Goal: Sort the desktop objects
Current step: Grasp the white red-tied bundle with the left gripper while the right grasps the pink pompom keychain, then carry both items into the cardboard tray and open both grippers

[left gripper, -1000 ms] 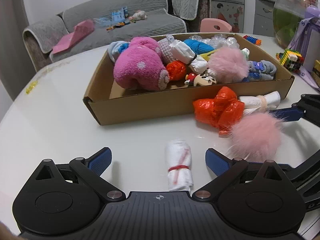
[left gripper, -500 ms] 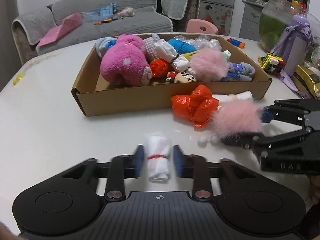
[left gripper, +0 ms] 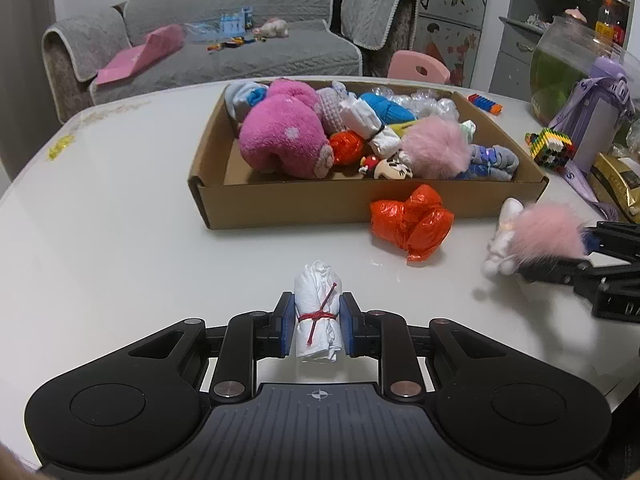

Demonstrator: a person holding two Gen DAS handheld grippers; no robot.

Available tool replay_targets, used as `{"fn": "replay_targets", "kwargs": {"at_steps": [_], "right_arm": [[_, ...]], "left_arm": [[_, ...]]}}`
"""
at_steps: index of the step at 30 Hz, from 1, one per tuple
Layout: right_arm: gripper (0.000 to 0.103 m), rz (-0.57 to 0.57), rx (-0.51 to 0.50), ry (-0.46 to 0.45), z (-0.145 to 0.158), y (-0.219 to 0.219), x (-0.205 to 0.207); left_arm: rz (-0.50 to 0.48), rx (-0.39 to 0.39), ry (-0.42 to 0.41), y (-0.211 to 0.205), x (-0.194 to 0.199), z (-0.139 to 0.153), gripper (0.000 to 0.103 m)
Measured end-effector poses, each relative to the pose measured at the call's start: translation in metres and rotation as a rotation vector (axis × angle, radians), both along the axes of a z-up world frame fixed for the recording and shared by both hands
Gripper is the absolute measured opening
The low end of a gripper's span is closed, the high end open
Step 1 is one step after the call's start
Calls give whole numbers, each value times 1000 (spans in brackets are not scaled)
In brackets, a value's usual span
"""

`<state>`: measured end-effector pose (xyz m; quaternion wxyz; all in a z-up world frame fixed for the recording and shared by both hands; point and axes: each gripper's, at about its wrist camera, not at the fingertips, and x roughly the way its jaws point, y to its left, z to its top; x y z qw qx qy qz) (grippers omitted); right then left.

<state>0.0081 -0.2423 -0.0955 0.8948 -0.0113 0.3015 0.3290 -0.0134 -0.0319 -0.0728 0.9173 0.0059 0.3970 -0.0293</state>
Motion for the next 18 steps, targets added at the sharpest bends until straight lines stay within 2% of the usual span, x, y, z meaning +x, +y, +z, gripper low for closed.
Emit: {"fn": "replay_targets", "kwargs": {"at_steps": [6,18], "right_arm": [[43,-40,13,-30,15,-19,4],[43,-99,54,-126,61,-49,20]], "left_arm": [[18,-32,-40,11,-8,21,29],[83,-29,-127,46,-13,66,29]]}}
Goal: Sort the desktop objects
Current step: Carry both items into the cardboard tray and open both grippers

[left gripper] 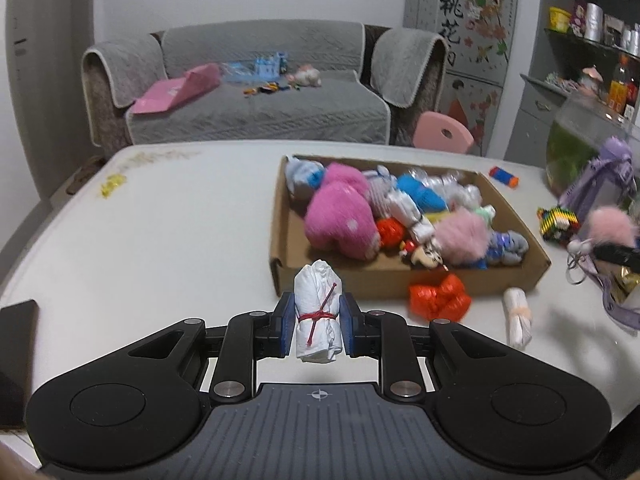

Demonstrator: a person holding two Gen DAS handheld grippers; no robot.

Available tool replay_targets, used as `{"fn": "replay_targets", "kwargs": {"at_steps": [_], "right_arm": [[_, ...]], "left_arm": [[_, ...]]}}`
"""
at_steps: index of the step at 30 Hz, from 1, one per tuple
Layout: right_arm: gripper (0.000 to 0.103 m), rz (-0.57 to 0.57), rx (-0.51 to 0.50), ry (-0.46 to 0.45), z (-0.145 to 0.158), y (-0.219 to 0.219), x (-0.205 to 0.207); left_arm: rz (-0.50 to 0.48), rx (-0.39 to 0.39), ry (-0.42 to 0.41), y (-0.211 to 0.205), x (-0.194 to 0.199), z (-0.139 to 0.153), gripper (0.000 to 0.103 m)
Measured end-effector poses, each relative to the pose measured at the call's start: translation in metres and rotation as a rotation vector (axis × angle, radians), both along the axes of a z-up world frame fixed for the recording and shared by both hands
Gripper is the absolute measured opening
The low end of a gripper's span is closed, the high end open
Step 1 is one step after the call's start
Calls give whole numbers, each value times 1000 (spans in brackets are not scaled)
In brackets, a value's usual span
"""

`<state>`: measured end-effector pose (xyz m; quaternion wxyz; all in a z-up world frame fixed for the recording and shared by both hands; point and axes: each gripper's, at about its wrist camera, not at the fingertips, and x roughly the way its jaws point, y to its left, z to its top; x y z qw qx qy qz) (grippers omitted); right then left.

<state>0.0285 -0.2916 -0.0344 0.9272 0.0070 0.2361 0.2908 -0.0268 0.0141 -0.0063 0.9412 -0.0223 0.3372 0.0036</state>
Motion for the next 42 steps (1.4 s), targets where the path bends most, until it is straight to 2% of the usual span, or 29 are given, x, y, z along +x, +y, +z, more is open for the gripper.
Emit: {"fn": "replay_targets", "kwargs": {"at_steps": [11,18,22,29,42], "right_arm": [[43,-14,-10,-68,23,-3,19],[43,2,-11,-95,38,3,36],[43,23,-15,-108,45,8,45],[43,56,-30,-120,52,17,55],[43,91,-68,-101,48,36,82]], "left_arm": [[-10,24,-49,-1,9,27,29],[-42,62,-105,-14,30,55,29],[-51,69,-109,-22,47,63,29],[-71,73,-103,-38,75,64,29],[-111,103,-56,-63,130,46,29]]}}
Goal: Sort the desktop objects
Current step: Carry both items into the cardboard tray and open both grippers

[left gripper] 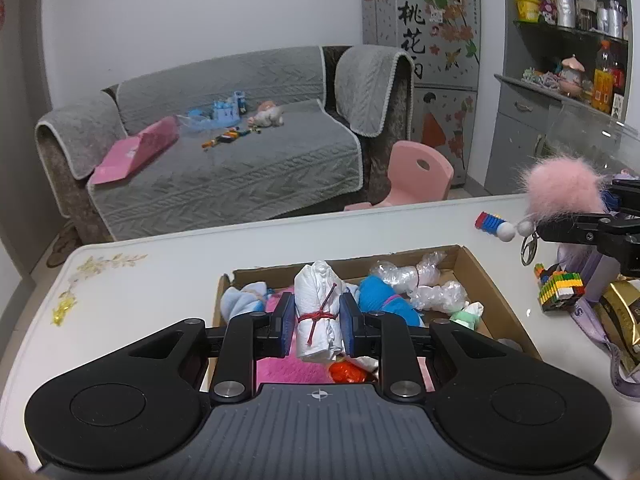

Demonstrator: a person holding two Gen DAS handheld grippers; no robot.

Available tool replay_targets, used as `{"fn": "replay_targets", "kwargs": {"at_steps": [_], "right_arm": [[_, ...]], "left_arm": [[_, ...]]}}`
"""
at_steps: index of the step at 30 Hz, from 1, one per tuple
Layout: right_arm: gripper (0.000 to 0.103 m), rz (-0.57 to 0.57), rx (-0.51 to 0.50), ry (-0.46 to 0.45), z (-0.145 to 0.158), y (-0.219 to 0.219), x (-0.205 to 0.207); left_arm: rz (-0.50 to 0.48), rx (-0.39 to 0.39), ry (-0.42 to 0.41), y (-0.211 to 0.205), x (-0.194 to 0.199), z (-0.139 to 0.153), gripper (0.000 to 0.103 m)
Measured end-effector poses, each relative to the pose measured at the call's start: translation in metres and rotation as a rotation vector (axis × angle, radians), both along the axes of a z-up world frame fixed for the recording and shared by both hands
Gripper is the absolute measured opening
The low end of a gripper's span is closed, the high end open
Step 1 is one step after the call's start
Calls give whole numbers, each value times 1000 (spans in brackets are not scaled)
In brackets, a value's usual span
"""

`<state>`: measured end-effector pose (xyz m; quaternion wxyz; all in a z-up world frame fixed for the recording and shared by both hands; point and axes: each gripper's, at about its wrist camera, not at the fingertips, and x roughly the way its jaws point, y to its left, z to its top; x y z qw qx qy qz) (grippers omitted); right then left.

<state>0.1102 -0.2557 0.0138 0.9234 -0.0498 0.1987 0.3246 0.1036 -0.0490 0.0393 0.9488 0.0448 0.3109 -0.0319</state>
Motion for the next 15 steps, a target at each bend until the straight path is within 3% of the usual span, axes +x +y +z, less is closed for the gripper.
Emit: {"fn": "replay_targets", "kwargs": {"at_steps": [15], "right_arm": [[43,-2,-26,49,-12,9,18]], "left_arm": [[0,-12,50,-6,31,-29,29]]}}
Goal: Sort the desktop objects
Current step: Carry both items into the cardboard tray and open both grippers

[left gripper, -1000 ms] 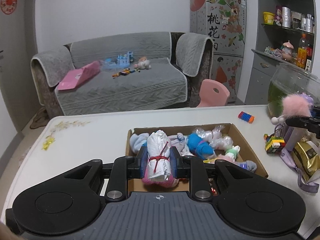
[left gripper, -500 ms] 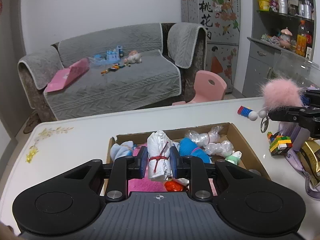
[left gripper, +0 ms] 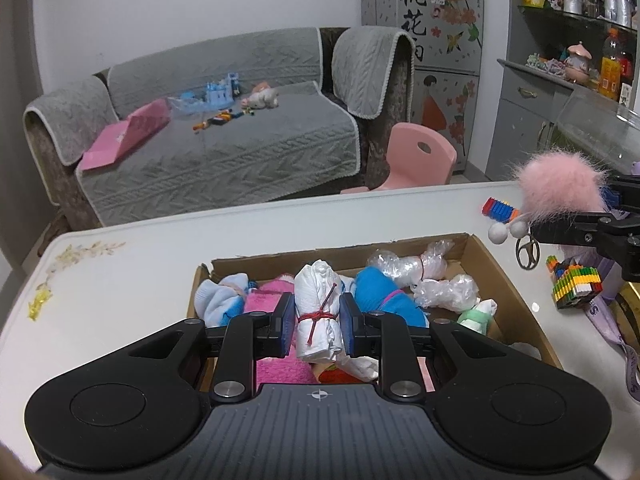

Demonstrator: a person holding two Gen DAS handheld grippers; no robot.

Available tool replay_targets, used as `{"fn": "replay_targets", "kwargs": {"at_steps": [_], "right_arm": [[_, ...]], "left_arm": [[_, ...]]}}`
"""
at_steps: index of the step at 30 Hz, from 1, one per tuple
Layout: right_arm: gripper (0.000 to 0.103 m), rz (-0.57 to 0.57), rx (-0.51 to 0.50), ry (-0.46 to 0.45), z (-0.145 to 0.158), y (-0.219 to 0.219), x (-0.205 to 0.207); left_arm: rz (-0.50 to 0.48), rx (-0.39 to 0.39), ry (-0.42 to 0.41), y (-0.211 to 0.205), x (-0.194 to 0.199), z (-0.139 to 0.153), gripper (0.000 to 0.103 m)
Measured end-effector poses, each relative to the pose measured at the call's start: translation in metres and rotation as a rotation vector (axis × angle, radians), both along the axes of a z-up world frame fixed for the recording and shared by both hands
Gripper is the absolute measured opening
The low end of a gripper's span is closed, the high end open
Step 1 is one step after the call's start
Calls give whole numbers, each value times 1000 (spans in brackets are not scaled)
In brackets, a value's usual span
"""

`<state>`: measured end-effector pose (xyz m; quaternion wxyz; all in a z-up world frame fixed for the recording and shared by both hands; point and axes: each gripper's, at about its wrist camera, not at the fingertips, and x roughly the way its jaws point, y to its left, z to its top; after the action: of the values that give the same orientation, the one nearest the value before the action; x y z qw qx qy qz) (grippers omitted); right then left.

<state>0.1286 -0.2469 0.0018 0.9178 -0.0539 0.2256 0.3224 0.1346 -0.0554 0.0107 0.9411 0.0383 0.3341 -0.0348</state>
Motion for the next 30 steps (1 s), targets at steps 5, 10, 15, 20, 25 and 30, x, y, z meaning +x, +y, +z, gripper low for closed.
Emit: {"fn": "replay_targets", "kwargs": {"at_steps": [5,10,15,20,25,30], "right_arm": [[43,2,-16,19,-4,6,8],[43,2,-34,40,-11,12,21],[43,2,-53,59,-20,17,36],[44,2,-71,91,-35,25,52],[44,2,-119,120,-54,36,63],[44,-1,-143,136,-65,37,67]], "left_arm": [[4,-11,16,-1,11,-6,29],[2,-12,33,-3,27,-13,29],[-11,-9,50,-9,43,-24,29],[-20,-4,75,-19,60,-37,29],[-25,18,101,-25,72,-56,30],[-23,29,111,-25,76,-64,29]]}}
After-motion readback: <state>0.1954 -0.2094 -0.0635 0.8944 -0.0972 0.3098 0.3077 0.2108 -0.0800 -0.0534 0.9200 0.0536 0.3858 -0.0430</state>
